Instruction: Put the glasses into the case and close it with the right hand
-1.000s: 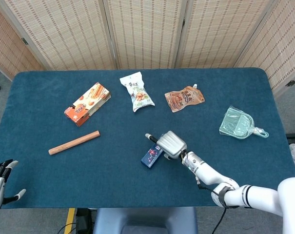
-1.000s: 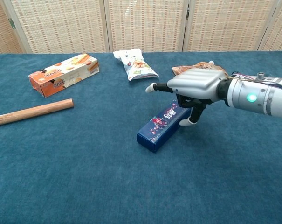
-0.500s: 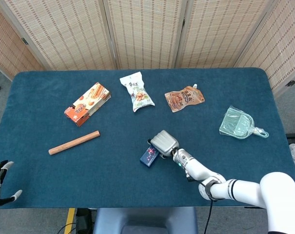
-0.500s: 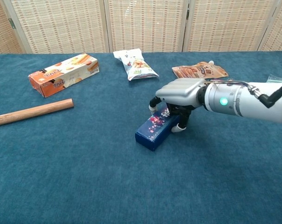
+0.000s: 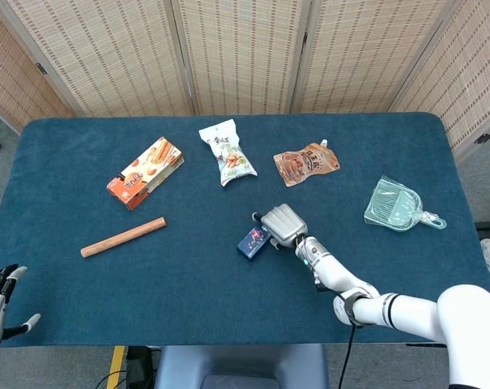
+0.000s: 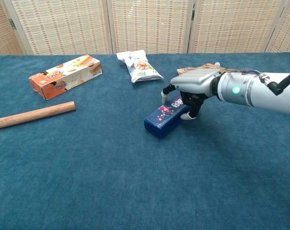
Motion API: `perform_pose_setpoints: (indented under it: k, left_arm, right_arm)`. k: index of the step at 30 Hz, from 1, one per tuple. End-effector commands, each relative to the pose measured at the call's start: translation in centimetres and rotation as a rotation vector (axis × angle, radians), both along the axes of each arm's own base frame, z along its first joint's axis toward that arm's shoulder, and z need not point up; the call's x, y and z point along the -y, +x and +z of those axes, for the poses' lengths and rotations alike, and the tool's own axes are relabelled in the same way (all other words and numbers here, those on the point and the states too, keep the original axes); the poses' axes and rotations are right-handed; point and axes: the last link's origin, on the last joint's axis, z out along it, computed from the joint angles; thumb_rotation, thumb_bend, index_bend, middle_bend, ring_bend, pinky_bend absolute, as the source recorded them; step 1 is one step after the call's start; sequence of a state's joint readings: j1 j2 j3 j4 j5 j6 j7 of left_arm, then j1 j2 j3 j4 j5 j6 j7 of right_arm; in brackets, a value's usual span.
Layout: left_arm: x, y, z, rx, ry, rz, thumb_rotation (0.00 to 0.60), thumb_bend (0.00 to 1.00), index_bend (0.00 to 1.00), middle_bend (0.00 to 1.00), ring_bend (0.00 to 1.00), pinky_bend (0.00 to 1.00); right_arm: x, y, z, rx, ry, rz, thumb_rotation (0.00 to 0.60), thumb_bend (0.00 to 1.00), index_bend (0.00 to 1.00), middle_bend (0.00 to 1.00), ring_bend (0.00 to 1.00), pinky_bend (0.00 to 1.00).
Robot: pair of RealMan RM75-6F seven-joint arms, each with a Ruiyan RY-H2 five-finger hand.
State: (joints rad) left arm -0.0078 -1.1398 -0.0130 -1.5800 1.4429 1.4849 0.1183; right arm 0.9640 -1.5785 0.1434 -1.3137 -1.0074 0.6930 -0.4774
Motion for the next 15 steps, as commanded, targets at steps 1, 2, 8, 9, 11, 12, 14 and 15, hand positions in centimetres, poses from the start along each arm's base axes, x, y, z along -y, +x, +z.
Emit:
perform_pose_setpoints:
  k: [1, 2, 8, 9, 11, 12, 14, 15]
  left_arm:
    - [-0.2, 0.1, -0.2, 0.005, -0.005, -0.007, 0.600, 0.19, 0.19, 0.15, 0.15, 0.24]
    - [-0.3, 0.2, -0.3, 0.010, -0.008, -0.012, 0.600, 0.19, 0.19, 0.15, 0.15, 0.24]
    - [-0.9, 0.7, -0.6, 0.021, -0.011, -0.046, 0.600, 0.19, 0.19, 0.15, 0.15, 0.24]
    - [-1.0, 0.8, -0.7, 0.021, -0.010, -0.050, 0.600, 0.19, 0.19, 0.15, 0.15, 0.24]
    - [-1.3, 0.9, -0.7, 0.018, -0.003, -0.056, 0.600, 0.19, 0.19, 0.15, 0.15, 0.24]
    - [-1.4, 1.0, -0.8, 0.017, 0.001, -0.059, 0.600, 0.19, 0.19, 0.15, 0.15, 0.24]
    - [-1.7, 1.3, -0.9, 0.022, 0.014, -0.071, 0.600, 0.19, 0.19, 0.15, 0.15, 0.24]
    - [-1.9, 1.4, -1.0, 0.022, 0.019, -0.077, 0.600, 0.19, 0.19, 0.15, 0.15, 0.24]
  right_arm:
    - [-0.7, -1.1, 1.5, 0.019, -0.030, -0.012, 0.600, 0.35, 0.00, 0.98, 1.00, 1.00]
    - [-0.9, -1.4, 2.0, 0.030, -0.039, -0.019, 0.600, 0.35, 0.00, 0.97, 1.00, 1.00]
    - [-3.0, -4.4, 6.7, 0.116, -0.171, -0.051, 0.600, 0.35, 0.00, 0.90, 0.98, 0.98]
    - [-3.6, -5.1, 7.7, 0.128, -0.209, -0.052, 0.600, 0.35, 0.00, 0.87, 0.95, 0.96]
    - [-4.6, -6.1, 9.4, 0.149, -0.269, -0.056, 0.600, 0.35, 0.00, 0.82, 0.88, 0.91]
    - [-5.1, -6.5, 10.0, 0.156, -0.291, -0.056, 0.600, 0.35, 0.00, 0.78, 0.84, 0.87]
    - [-6.7, -8.1, 11.9, 0.170, -0.352, -0.070, 0.600, 0.35, 0.00, 0.71, 0.76, 0.79]
    - [-7.4, -8.8, 12.7, 0.175, -0.372, -0.078, 0.600, 0.35, 0.00, 0.65, 0.69, 0.73]
